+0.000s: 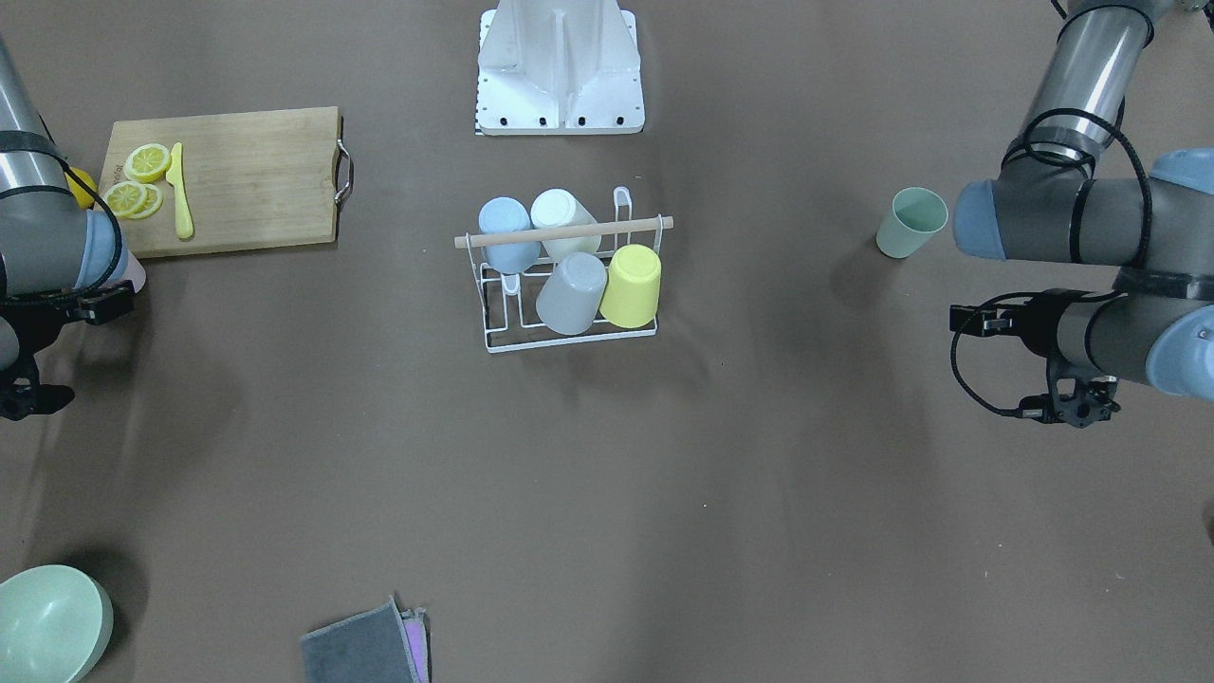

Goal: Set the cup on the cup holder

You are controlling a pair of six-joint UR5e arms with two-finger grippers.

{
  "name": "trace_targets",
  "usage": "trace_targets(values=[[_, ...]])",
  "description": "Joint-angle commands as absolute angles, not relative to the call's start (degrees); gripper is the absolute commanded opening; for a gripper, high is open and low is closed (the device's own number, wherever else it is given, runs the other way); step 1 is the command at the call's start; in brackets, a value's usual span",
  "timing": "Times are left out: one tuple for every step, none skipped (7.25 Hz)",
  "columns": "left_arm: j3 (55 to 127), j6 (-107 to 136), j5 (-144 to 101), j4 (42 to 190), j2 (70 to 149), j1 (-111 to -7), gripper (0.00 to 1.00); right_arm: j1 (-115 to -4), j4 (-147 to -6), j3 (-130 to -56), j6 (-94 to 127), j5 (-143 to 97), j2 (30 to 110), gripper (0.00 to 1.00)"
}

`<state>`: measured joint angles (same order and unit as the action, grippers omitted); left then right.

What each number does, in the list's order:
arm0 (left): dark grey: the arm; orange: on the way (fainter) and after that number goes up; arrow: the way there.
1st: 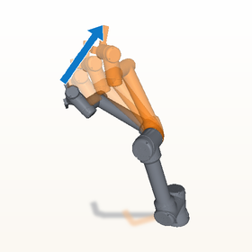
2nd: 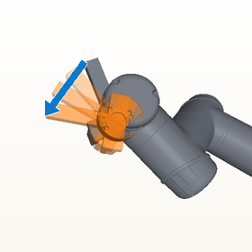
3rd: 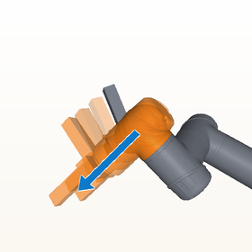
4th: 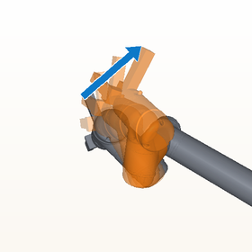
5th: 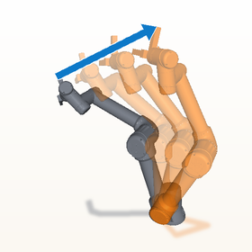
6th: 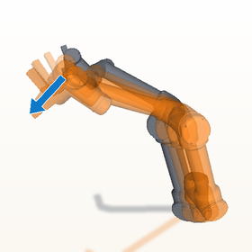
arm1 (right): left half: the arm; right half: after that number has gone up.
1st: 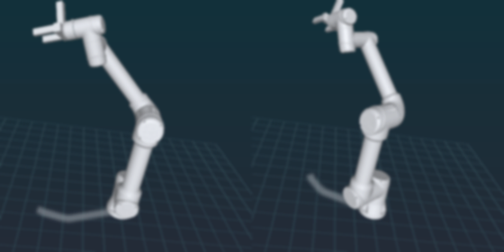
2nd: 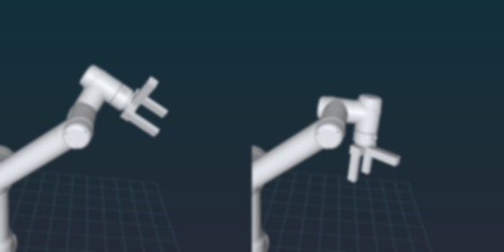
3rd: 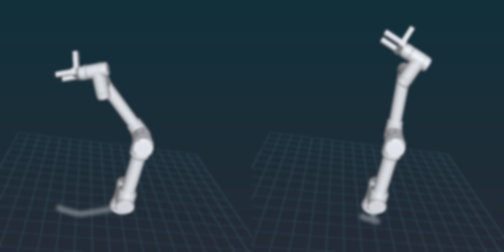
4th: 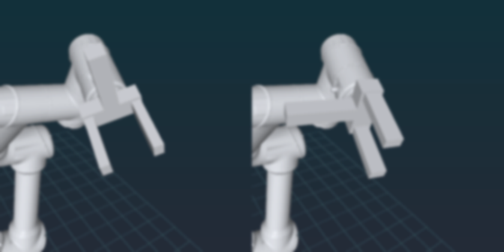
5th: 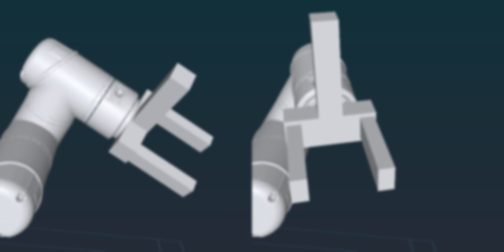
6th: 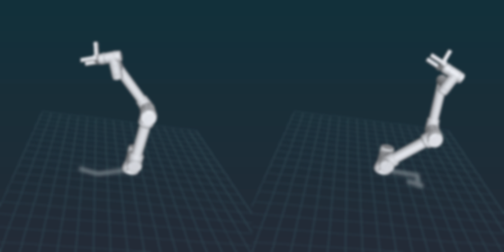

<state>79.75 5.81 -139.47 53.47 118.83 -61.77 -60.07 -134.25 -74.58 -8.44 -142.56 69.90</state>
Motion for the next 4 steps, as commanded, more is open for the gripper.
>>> trace_targets(values=[[83.7, 5.9, -139.5, 53.5, 116.9, -60.0, 0.98, -59.0, -136.0, -74.6, -9.8, -142.6, 70.4, 0.98], [84.0, 5.9, -139.4, 53.6, 116.8, -58.4, 0.98, -58.1, -136.1, -74.5, -10.3, -142.6, 70.8, 0.97], [84.3, 5.9, -139.9, 54.0, 115.4, -57.4, 0.98, -56.6, -136.1, -74.4, -10.3, -142.6, 71.4, 0.97], [84.5, 5.9, -140.1, 53.9, 115.1, -56.4, 0.98, -55.9, -136.1, -74.4, -10.3, -142.6, 71.7, 0.97]])
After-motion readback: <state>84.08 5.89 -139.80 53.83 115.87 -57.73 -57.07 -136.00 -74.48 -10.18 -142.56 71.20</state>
